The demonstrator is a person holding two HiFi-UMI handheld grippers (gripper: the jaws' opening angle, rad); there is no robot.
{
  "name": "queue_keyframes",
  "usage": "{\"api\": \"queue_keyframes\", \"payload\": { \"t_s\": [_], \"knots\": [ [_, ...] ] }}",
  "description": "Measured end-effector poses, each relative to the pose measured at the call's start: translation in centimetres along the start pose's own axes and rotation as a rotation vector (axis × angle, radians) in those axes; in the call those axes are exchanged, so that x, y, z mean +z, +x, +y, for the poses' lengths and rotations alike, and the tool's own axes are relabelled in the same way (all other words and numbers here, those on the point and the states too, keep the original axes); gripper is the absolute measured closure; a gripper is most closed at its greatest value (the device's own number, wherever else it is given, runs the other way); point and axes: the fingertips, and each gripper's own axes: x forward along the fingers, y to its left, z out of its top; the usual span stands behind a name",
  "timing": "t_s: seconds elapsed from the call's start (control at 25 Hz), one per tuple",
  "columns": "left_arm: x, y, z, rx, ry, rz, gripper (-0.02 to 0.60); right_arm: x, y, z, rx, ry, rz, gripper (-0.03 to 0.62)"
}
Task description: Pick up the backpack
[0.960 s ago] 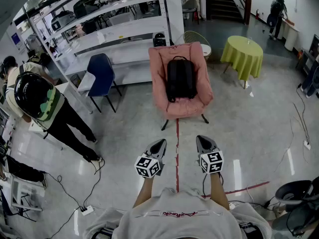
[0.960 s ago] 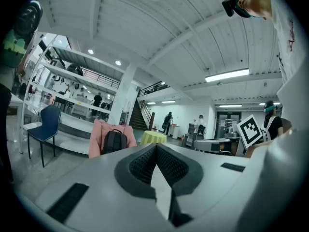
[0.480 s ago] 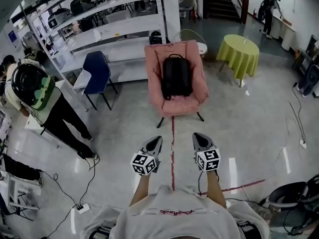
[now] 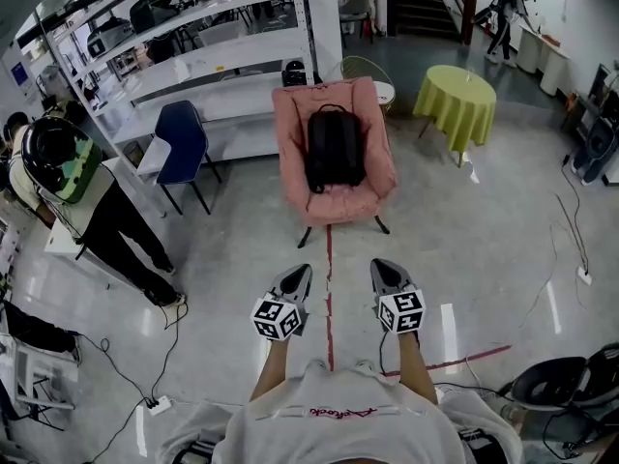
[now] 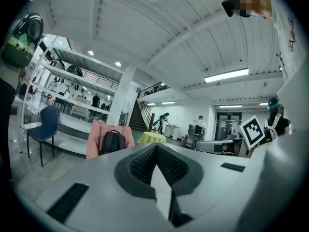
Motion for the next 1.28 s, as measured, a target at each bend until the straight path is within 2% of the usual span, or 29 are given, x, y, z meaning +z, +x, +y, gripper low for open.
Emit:
{"api": "queue_keyframes", "payload": {
  "t_s": [0.76, 1.0, 1.28],
  "knots": [
    [-2.7, 5.0, -5.9, 0.016, -0.010, 0.035, 0.572, -1.8, -2.3, -5.7, 0.061, 0.012, 0.041, 0.576],
    [-2.5, 6.1, -4.5, 0.037, -0.002, 0.034, 0.572, -1.9, -0.2, -6.2, 0.083, 0.013, 0.041, 0.576],
    [-2.6, 9.2, -0.5, 0.030, -0.015, 0.032, 0.572, -2.0, 4.5, -7.1, 0.074, 0.008, 0.048, 0.576]
  ]
}}
